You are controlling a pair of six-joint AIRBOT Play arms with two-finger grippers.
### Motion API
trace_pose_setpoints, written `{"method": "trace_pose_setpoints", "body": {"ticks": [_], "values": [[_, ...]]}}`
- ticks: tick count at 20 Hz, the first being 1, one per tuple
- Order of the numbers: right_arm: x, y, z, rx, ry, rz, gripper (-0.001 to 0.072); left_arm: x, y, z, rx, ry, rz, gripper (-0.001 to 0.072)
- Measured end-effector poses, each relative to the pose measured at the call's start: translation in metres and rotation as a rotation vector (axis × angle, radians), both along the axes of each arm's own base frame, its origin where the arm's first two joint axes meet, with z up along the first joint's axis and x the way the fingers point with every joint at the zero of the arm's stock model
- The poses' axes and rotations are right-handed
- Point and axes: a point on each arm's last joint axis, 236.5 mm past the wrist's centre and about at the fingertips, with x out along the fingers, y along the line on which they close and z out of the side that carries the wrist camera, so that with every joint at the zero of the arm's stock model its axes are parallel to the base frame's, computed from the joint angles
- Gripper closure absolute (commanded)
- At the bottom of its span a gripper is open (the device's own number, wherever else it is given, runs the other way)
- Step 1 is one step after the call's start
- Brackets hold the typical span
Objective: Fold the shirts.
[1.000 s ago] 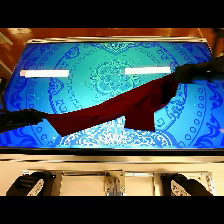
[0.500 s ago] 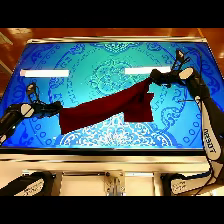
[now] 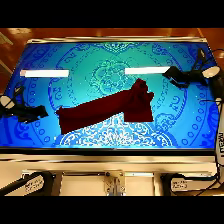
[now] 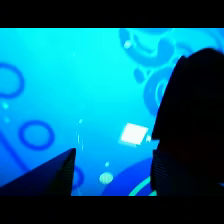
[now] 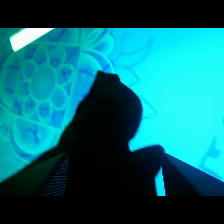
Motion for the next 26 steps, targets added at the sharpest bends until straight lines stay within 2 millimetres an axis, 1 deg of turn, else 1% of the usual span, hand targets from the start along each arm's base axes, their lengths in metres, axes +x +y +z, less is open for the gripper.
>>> {"method": "trace_pose_setpoints", "body": {"ticks": [2, 3, 4, 5, 7, 10, 12, 15, 16, 18, 20, 21, 22, 24, 26], "values": [[-0.037, -0.014, -0.02, -0.052, 0.129, 0.079, 0.0027, -0.028, -0.008, -0.014, -0.109, 0.074, -0.009, 0.0137], [-0.055, -0.018, -0.031, -0.065, 0.191, 0.11, 0.0027, -0.034, -0.016, -0.019, -0.16, 0.081, -0.007, 0.0136], [-0.071, -0.021, -0.042, -0.071, 0.25, 0.134, 0.0027, -0.039, -0.026, -0.025, -0.216, 0.083, -0.002, 0.0136], [-0.083, -0.021, -0.051, -0.07, 0.288, 0.149, 0.0027, -0.041, -0.035, -0.03, -0.259, 0.082, 0.004, 0.0136], [-0.101, -0.019, -0.067, -0.053, 0.346, 0.166, 0.0028, -0.038, -0.048, -0.039, -0.326, 0.07, 0.025, 0.0136], [-0.113, -0.015, -0.082, -0.027, 0.381, 0.165, 0.0028, -0.033, -0.069, -0.05, -0.41, 0.065, 0.032, 0.0137], [-0.117, -0.012, -0.087, -0.017, 0.388, 0.166, 0.0028, -0.027, -0.079, -0.055, -0.445, 0.057, 0.034, 0.0137], [-0.119, -0.011, -0.09, -0.009, 0.39, 0.166, 0.0028, -0.024, -0.094, -0.063, -0.485, 0.069, 0.033, 0.0138], [-0.118, -0.01, -0.09, -0.004, 0.389, 0.163, 0.0028, -0.023, -0.099, -0.065, -0.502, 0.074, 0.034, 0.0152], [-0.118, -0.008, -0.09, 0.006, 0.387, 0.162, 0.0028, -0.022, -0.103, -0.071, -0.507, 0.078, 0.039, 0.0458], [-0.117, -0.005, -0.089, 0.02, 0.384, 0.161, 0.0028, -0.018, -0.106, -0.075, -0.505, 0.07, 0.043, 0.0553], [-0.117, -0.003, -0.089, 0.02, 0.384, 0.166, 0.0028, -0.015, -0.108, -0.075, -0.51, 0.061, 0.053, 0.0635], [-0.118, 0.002, -0.089, 0.018, 0.386, 0.178, 0.0028, -0.012, -0.11, -0.075, -0.511, 0.054, 0.057, 0.0664], [-0.12, 0.014, -0.092, 0.006, 0.397, 0.215, 0.0028, -0.008, -0.113, -0.074, -0.524, 0.042, 0.061, 0.0665], [-0.115, 0.025, -0.099, -0.001, 0.39, 0.23, 0.0028, -0.008, -0.118, -0.07, -0.543, 0.037, 0.041, 0.0665]]}}
